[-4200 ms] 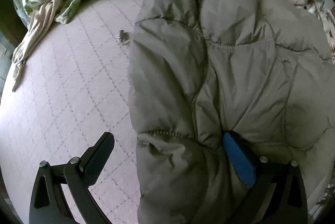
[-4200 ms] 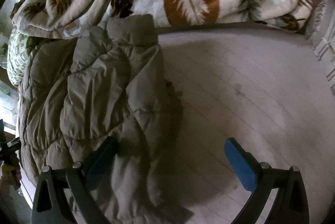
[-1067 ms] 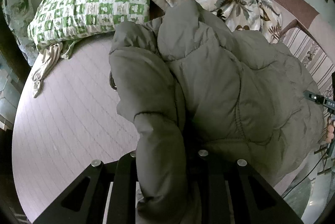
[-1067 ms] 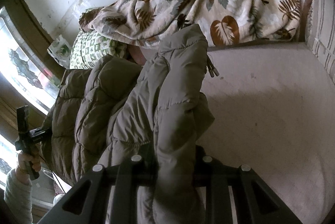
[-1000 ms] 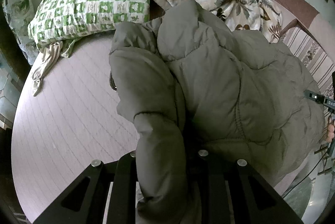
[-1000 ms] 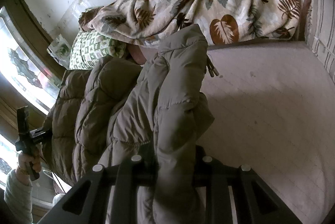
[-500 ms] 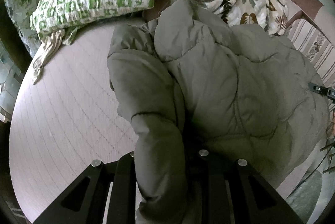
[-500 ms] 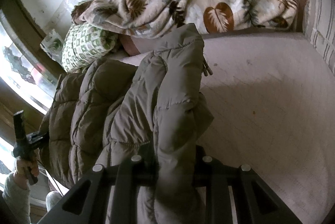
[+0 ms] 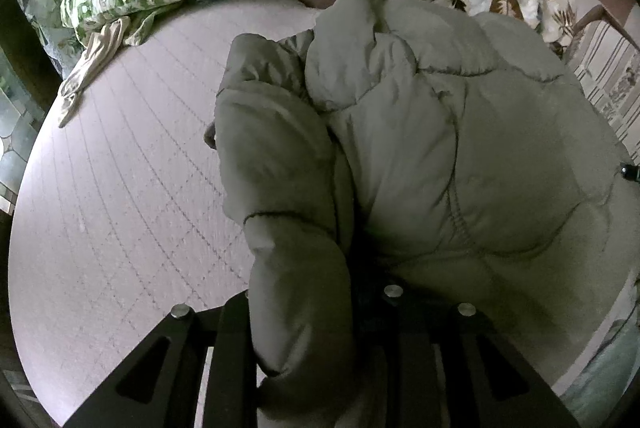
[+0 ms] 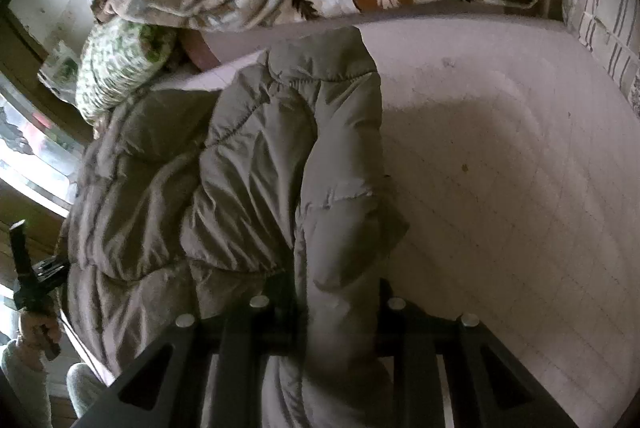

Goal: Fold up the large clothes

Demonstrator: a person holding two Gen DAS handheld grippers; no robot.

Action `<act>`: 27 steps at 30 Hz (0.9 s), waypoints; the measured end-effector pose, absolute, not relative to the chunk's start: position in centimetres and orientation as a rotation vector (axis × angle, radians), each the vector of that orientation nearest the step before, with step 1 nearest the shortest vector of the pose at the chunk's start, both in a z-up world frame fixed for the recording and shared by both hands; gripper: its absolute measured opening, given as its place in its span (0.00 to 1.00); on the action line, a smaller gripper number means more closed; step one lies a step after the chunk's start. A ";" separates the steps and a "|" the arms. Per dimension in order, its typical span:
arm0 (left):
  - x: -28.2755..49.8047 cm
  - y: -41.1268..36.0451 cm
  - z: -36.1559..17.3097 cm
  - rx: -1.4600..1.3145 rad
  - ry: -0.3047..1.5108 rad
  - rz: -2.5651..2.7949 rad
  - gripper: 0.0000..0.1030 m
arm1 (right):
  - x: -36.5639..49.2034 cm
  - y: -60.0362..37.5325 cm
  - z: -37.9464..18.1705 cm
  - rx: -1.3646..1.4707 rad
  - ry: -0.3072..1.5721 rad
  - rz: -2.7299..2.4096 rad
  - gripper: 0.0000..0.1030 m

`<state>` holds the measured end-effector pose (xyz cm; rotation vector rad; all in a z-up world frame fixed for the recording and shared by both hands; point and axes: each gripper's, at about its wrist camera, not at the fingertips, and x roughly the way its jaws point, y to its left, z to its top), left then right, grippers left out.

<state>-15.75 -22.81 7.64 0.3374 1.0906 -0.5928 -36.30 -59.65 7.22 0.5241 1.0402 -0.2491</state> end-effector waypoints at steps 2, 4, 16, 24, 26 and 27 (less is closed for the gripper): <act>-15.8 -23.0 7.3 0.355 1.084 -0.587 0.27 | -35.9 -59.7 6.4 0.519 1.067 -0.261 0.25; -15.8 -23.1 6.9 0.361 1.081 -0.579 0.30 | -35.4 -59.8 5.6 0.516 1.089 -0.273 0.27; -16.2 -22.9 5.9 0.336 1.045 -0.544 0.36 | -34.6 -60.3 3.1 0.563 1.146 -0.300 0.38; -16.8 -22.0 6.6 0.322 1.003 -0.451 0.64 | -35.4 -60.5 4.3 0.539 1.109 -0.430 0.74; -16.9 -21.5 6.9 0.330 0.983 -0.418 0.74 | -36.0 -60.8 4.6 0.574 1.089 -0.432 0.74; -17.0 -21.2 7.1 0.323 0.981 -0.416 0.75 | -36.3 -60.9 4.9 0.598 1.079 -0.434 0.78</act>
